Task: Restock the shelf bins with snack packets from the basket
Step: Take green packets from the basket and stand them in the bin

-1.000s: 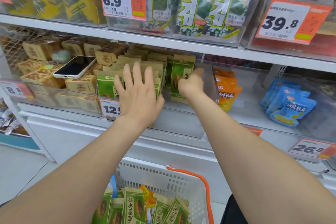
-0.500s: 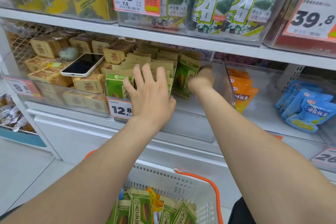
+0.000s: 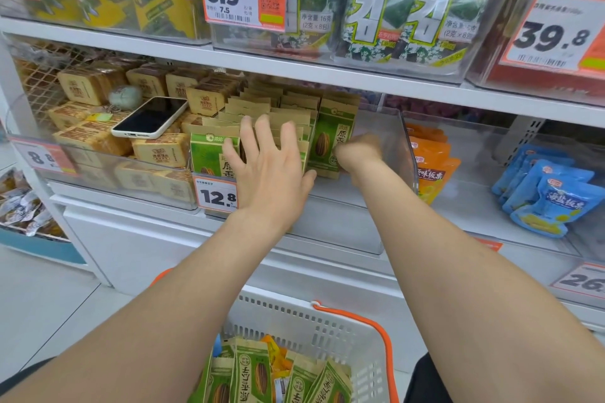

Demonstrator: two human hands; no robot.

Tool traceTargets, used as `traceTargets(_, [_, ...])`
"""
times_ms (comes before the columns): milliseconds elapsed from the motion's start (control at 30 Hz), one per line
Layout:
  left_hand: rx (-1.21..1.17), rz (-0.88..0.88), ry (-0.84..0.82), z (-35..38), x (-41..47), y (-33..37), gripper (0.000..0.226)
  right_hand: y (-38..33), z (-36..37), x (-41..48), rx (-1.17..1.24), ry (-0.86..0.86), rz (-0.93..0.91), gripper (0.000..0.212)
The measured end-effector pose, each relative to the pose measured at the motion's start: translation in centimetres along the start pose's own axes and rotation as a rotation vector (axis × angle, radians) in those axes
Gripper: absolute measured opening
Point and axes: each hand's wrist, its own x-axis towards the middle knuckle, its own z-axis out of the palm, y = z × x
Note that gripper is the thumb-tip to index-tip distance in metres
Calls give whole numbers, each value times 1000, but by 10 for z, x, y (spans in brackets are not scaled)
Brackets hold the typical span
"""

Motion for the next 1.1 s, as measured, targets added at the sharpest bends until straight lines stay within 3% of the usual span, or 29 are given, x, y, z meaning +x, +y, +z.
traceTargets(100, [-4, 1, -2, 0, 0, 0, 78, 2, 1, -5, 111, -49, -39, 20])
traceTargets(233, [-10, 4, -14, 0, 0, 0, 79, 4, 2, -7, 167, -116, -85, 33])
traceTargets(433, [-21, 8, -14, 0, -2, -1, 84, 3, -1, -8, 105, -130, -78, 9])
traceTargets(733, [-138, 31, -19, -11, -7, 1, 87, 4, -21, -35, -111, -98, -72, 28])
traceTargets(833, [-274, 195, 92, -21, -12, -2, 71, 1, -31, -60, -132, -26, -248, 28])
traceTargets(967, [-382, 433, 201, -38, -23, -5, 45, 7, -47, -102, -283, 81, -658, 24])
traceTargets(1033, [-388, 438, 173, -42, -33, -7, 27, 13, -56, -123, -400, 103, -813, 21])
traceTargets(1100, [-368, 380, 91, -44, -44, -8, 17, 22, -65, -140, -484, 103, -853, 17])
